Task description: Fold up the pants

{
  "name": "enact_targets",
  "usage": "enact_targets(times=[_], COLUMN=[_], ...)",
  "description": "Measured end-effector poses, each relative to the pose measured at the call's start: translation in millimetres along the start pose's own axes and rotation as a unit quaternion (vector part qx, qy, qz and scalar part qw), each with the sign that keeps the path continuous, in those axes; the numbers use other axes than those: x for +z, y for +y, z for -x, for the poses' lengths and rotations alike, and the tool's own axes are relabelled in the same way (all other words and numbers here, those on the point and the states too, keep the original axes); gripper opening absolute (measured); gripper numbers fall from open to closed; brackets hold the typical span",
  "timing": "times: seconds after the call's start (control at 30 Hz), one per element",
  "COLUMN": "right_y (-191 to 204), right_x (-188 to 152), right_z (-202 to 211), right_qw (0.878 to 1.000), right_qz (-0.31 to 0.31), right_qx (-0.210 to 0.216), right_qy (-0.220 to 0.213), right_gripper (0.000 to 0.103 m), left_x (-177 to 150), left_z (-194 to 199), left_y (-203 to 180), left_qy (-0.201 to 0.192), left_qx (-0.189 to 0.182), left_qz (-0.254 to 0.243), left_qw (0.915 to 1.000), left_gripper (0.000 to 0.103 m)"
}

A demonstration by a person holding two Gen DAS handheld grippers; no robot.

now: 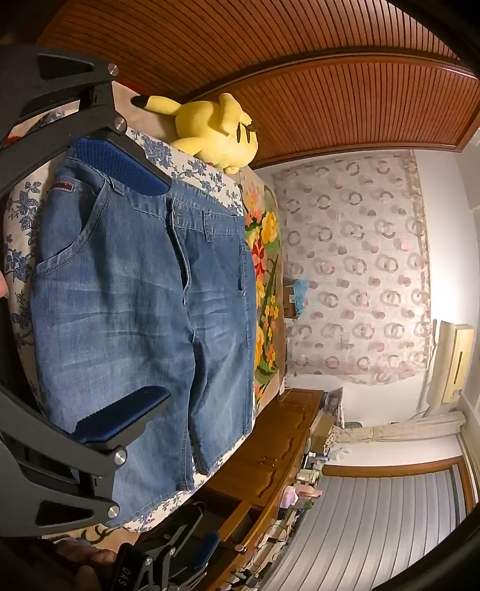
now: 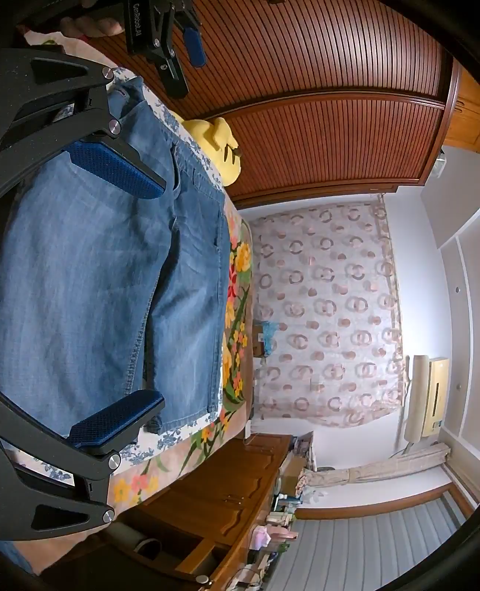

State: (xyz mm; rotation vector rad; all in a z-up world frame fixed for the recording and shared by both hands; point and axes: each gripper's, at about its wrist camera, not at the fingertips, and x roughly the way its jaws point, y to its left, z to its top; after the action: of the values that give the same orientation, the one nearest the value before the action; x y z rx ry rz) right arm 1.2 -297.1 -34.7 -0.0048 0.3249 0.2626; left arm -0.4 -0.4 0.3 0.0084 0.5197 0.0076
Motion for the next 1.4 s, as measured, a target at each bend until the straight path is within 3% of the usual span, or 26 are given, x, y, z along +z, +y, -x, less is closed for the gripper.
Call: enact_targets(times=[1.4], right_y=[2.9], right_x=[-1.1], right_z=[0.6], right_qw=[1.000], right_qz=[0.000], right_qx=[0.000], right_qy=[-0.003], right_gripper=[0.103], left_x=[-0.2], left_z=[0.4], left_y=[-0.3], left_qy=[-0.005], left_qx=[0.002], left_qz=[-0.003], left_qw=[1.0000], left_gripper=[0.103])
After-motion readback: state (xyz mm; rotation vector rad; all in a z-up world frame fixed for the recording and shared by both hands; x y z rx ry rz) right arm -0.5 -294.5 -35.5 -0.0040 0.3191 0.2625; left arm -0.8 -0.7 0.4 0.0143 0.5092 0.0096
